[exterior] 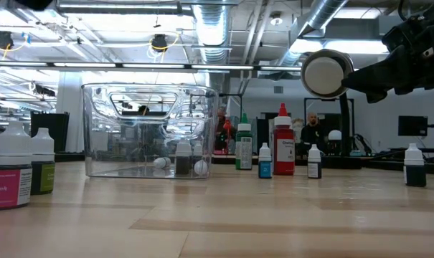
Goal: Pick & Place food coloring
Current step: Put the small orange food coloring bottle into the transparent bin
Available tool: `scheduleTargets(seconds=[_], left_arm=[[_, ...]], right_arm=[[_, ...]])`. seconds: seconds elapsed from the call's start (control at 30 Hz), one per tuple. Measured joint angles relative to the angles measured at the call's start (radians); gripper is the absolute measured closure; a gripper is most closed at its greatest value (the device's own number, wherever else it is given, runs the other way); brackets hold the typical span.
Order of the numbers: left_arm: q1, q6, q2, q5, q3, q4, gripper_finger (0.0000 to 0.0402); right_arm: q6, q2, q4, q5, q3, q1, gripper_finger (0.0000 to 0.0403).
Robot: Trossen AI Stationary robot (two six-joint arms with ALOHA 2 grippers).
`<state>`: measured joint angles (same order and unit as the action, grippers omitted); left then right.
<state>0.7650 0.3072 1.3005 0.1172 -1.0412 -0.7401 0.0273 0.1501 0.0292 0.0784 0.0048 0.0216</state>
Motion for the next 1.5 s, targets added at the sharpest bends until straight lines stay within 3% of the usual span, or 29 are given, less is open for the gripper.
scheduleTargets(seconds=[0.23,0.4,0.7,1.03,1.3,1.5], left_arm=[[-0.035,0.053,-0.145,0.021,0.0,-0.008,0.0341],[-0.142,0.05,-0.177,0.054,0.0,-0.005,0.0336],[-0.426,-0.005,-0.168,0.055,-0.01,0.065,0.0336],[-0.711,0.056,-0.155,0.056,-0.011,0.117,0.0336],[-0.84,0.099,-0.149,0.091,-0.011,0.119,0.0335],[-0.877,0.081,-0.04,0.052,-0.032,0.139,0.0334]], right_arm=[[0.0,0.0,0.0,0.0,0.0,0.0,0.029],[0.0,0.0,0.0,0.0,0.0,0.0,0.029],[0.0,0.0,0.0,0.0,0.0,0.0,0.029],[0.0,0.0,0.0,0.0,0.0,0.0,0.029],[0.0,0.0,0.0,0.0,0.0,0.0,0.029],[0.0,0.0,0.0,0.0,0.0,0.0,0.029]])
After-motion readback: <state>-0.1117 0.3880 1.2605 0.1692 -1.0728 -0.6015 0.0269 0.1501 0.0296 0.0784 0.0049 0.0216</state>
